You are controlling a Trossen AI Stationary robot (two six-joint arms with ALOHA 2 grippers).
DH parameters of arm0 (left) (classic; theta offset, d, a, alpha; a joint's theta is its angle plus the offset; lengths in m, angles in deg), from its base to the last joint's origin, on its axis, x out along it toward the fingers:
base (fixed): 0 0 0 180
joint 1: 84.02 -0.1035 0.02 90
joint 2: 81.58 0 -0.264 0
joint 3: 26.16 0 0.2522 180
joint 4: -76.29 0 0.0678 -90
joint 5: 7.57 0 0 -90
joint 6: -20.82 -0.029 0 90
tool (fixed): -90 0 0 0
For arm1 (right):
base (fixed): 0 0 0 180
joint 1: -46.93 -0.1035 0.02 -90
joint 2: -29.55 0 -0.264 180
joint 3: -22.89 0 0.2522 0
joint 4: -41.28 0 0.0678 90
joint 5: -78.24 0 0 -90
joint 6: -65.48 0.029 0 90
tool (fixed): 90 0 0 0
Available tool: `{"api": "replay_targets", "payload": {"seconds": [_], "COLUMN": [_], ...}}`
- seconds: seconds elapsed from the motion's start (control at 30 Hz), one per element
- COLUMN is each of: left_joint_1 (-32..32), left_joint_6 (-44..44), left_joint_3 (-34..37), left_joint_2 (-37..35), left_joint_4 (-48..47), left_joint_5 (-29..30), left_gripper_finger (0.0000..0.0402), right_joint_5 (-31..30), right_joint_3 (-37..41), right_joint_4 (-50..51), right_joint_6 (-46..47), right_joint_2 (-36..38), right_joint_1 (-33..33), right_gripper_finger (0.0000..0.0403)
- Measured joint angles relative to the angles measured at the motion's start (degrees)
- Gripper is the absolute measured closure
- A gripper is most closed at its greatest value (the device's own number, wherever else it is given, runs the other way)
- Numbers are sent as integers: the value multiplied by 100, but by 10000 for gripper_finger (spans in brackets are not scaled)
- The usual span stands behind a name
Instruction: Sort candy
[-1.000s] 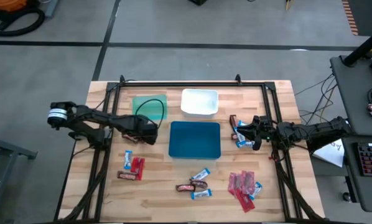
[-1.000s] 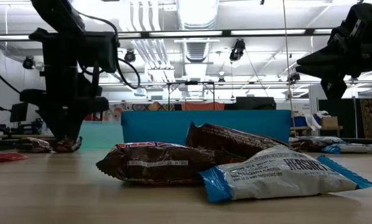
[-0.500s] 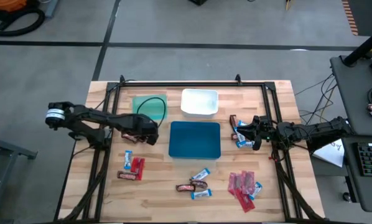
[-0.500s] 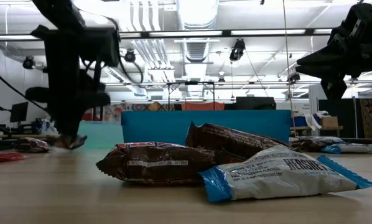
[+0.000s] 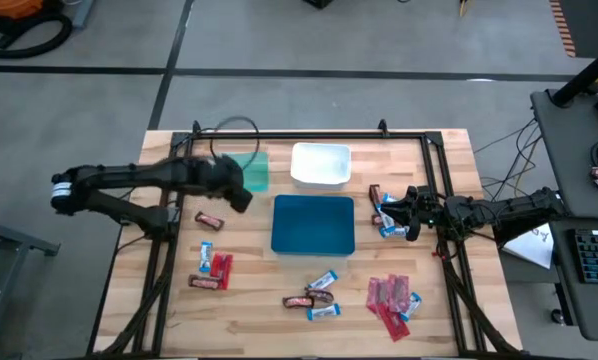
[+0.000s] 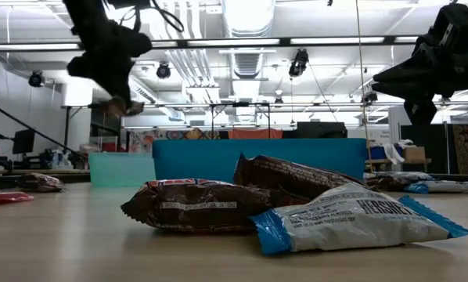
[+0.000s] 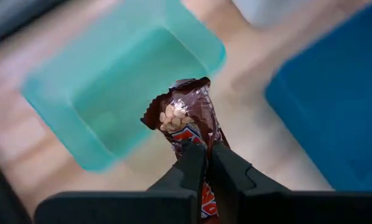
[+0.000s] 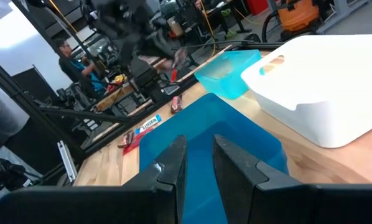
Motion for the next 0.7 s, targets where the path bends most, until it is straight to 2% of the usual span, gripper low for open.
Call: {"api": "replay_targets", "payload": {"seconds": [0.23,0.4,0.57,0.7], "left_joint_1": [-1928,-3095,-3348,-3341], "left_joint_6": [-1363,-2102,-2404,-2368], "left_joint_3": [20,29,34,36], "left_joint_2": [112,560,1031,1362], "left_joint_4": [1,265,656,538], "left_joint_5": [-90,-578,-1141,-1149], "left_gripper_finger": [400,400,400,400], "right_joint_5": [-3,-7,-46,-46], "right_joint_3": [0,0,0,0], "right_joint_4": [-9,-11,-13,-13], "right_joint_6": [154,233,308,391], "right_joint_2": [0,0,0,0], "right_joint_1": [0,0,0,1], "right_gripper_finger": [335,335,335,335]}}
